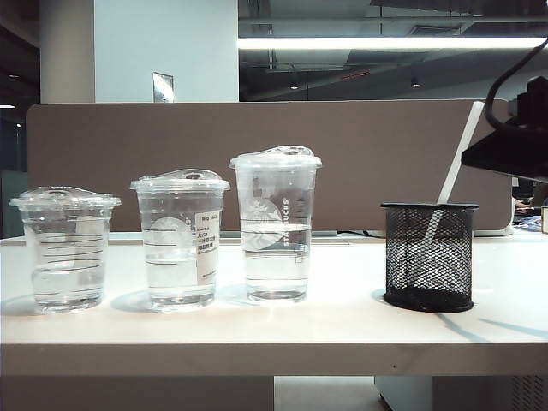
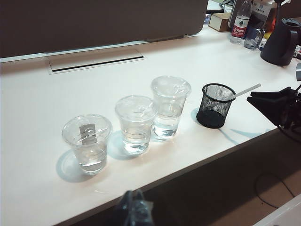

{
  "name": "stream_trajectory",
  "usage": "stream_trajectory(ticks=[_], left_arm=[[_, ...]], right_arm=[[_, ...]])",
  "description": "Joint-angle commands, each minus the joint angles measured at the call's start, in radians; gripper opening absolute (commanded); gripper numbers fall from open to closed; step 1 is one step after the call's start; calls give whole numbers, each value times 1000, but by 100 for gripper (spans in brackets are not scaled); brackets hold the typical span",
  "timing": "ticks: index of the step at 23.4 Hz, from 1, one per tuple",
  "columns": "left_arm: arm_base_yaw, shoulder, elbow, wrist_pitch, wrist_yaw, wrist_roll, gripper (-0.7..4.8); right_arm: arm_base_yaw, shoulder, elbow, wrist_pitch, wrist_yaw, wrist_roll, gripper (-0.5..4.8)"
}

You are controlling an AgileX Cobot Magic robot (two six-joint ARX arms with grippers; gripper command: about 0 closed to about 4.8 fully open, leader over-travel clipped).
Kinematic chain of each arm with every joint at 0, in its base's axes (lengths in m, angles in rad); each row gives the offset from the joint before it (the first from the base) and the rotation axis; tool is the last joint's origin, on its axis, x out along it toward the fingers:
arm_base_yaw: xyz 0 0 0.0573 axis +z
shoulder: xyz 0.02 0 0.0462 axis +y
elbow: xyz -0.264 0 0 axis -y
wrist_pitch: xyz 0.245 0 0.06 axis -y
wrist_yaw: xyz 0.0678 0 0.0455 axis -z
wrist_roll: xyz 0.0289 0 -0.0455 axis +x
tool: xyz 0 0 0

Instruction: Pick up the straw and insert it into the medium coffee cup.

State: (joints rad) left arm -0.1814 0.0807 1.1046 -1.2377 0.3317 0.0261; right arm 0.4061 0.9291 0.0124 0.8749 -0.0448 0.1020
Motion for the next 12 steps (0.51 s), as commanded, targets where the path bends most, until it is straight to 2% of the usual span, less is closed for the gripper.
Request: stream_trajectory(ticks=[1, 7, 10, 12], left_arm=[[0, 1, 3, 13, 5, 0, -1], [0, 1, 3, 13, 5, 0, -1], [0, 1, 3, 13, 5, 0, -1], [0, 1, 3, 13, 6, 0, -1]], right_arm=[[0, 23, 38, 19, -13, -2, 208], [0, 115, 78, 25, -29, -3, 196], [0, 155, 88, 55, -38, -3, 148], [0, 185, 93, 90, -40, -3, 146]])
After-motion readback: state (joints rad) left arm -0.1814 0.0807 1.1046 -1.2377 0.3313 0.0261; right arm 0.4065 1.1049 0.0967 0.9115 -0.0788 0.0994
